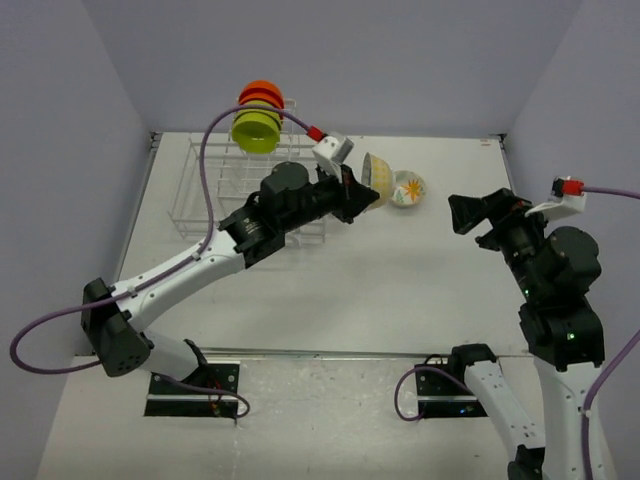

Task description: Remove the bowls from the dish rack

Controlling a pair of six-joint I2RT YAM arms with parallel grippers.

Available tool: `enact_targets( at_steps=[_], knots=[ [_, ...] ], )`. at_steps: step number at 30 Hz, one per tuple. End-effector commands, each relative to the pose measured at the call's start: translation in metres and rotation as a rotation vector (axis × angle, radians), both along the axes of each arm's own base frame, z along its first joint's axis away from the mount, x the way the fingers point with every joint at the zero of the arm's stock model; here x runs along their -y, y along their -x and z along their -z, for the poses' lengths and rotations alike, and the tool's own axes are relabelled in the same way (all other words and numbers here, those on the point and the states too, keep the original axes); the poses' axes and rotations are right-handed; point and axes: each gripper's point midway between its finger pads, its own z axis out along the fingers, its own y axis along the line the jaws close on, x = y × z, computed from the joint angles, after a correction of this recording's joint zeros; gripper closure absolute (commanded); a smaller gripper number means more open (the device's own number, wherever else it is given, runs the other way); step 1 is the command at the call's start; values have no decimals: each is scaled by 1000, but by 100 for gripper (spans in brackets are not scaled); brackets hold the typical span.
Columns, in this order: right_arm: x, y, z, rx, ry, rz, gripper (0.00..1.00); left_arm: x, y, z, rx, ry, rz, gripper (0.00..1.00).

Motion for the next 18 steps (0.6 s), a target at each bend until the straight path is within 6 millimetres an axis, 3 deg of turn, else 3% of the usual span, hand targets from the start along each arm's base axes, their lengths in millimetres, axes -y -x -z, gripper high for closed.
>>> enact_targets(
  at_steps=[1,3,5,7,13,18],
  knots=[
    [-1,-5,21,-108,76,-24,1,26,12,49,157,-301,201,100],
    [1,-10,34,-172,115,-23,1,41,27,65,196,-386,251,100],
    [1,-23,60,-298,147,-34,1,54,34,85,265,-488,281,100],
    [-3,-35,80,-385,163,-59,1,57,30,99,314,-573,260,100],
    [-36,-49,120,-546,178,-225,1,69,41,142,395,-795,323,100],
    [-55,-52,164,-692,232,-307,4,76,53,142,430,-810,370,100]
  ],
)
